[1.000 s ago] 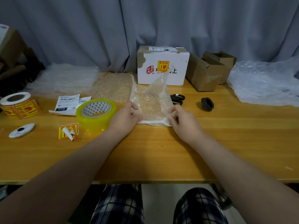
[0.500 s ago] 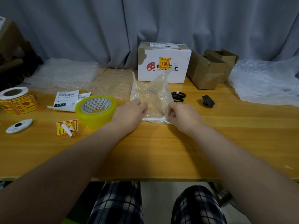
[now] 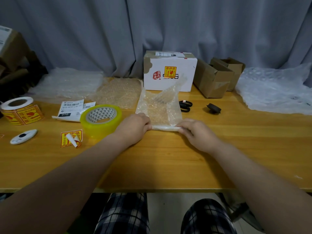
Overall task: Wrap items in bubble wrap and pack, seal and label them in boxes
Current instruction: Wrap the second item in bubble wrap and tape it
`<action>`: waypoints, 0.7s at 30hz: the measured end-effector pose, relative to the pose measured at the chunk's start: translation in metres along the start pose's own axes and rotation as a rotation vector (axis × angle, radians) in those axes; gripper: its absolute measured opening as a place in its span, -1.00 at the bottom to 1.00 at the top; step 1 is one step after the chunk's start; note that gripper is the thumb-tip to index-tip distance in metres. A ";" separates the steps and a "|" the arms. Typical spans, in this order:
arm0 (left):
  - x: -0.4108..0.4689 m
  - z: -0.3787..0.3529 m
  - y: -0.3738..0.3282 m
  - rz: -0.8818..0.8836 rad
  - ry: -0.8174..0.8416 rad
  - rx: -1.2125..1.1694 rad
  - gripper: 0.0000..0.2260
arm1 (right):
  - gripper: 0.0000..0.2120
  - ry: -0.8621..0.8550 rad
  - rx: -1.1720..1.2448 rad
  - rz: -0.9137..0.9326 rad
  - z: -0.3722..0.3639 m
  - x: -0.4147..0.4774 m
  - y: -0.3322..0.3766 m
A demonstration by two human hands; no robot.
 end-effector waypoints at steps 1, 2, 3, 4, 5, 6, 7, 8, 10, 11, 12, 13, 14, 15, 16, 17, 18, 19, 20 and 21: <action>-0.001 0.000 0.000 0.002 -0.003 -0.011 -0.79 | -0.78 -0.011 0.009 -0.009 0.002 0.000 0.001; -0.002 0.000 0.001 0.002 -0.010 -0.029 -0.80 | -0.79 -0.023 0.023 -0.021 0.003 0.000 0.002; -0.003 0.000 0.002 0.000 -0.023 -0.060 -0.81 | -0.83 -0.036 0.053 -0.038 0.005 -0.001 0.002; -0.004 0.000 0.003 0.008 -0.040 -0.109 -0.84 | -0.87 -0.051 0.106 -0.059 0.005 -0.001 0.002; -0.005 0.001 0.005 0.026 -0.057 -0.174 -0.87 | -0.90 -0.066 0.174 -0.085 0.006 0.000 0.001; -0.006 0.001 0.007 0.045 -0.068 -0.231 -0.89 | -0.93 -0.079 0.244 -0.111 0.006 0.002 0.001; -0.006 0.001 0.009 0.051 -0.078 -0.253 -0.89 | -0.93 -0.089 0.303 -0.139 0.006 0.004 0.000; -0.004 0.001 0.009 0.052 -0.089 -0.226 -0.88 | -0.91 -0.099 0.352 -0.168 0.004 0.006 -0.001; -0.001 0.001 0.010 0.069 -0.123 -0.134 -0.84 | -0.85 -0.127 0.377 -0.220 0.002 0.012 -0.005; 0.001 0.003 0.010 0.095 -0.131 -0.100 -0.82 | -0.82 -0.143 0.348 -0.248 0.001 0.015 -0.007; 0.002 0.004 0.009 0.115 -0.132 -0.065 -0.81 | -0.82 -0.157 0.309 -0.274 0.000 0.019 -0.008; 0.005 0.005 0.008 0.119 -0.126 -0.022 -0.80 | -0.82 -0.167 0.265 -0.297 -0.002 0.023 -0.010; 0.007 0.005 0.005 0.104 -0.117 0.025 -0.79 | -0.82 -0.175 0.223 -0.316 -0.004 0.026 -0.011; 0.009 0.004 -0.001 0.071 -0.107 0.056 -0.78 | -0.82 -0.182 0.184 -0.330 -0.005 0.028 -0.013; 0.009 0.003 -0.009 0.023 -0.095 0.057 -0.76 | -0.83 -0.195 0.149 -0.334 -0.006 0.029 -0.014; 0.009 0.000 -0.019 -0.030 -0.072 0.032 -0.72 | -0.83 -0.208 0.123 -0.330 -0.007 0.030 -0.014; 0.008 -0.003 -0.028 -0.080 -0.031 0.000 -0.67 | -0.83 -0.218 0.114 -0.325 -0.007 0.031 -0.016; 0.006 -0.008 -0.036 -0.114 0.014 -0.017 -0.62 | -0.83 -0.222 0.121 -0.325 -0.007 0.032 -0.017; 0.006 -0.012 -0.039 -0.126 0.048 -0.026 -0.59 | -0.83 -0.217 0.140 -0.325 -0.007 0.032 -0.019; 0.007 -0.014 -0.038 -0.112 0.063 -0.072 -0.60 | -0.82 -0.215 0.145 -0.316 -0.006 0.032 -0.020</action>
Point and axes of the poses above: each hand's wrist, its own x-axis towards the middle knuckle, its own z-axis out of the back of the hand, y = z × x, the point moved 5 cm from there along x, towards the middle knuckle, and after that the axes turned 2 degrees about x, right-handed, at the moved point
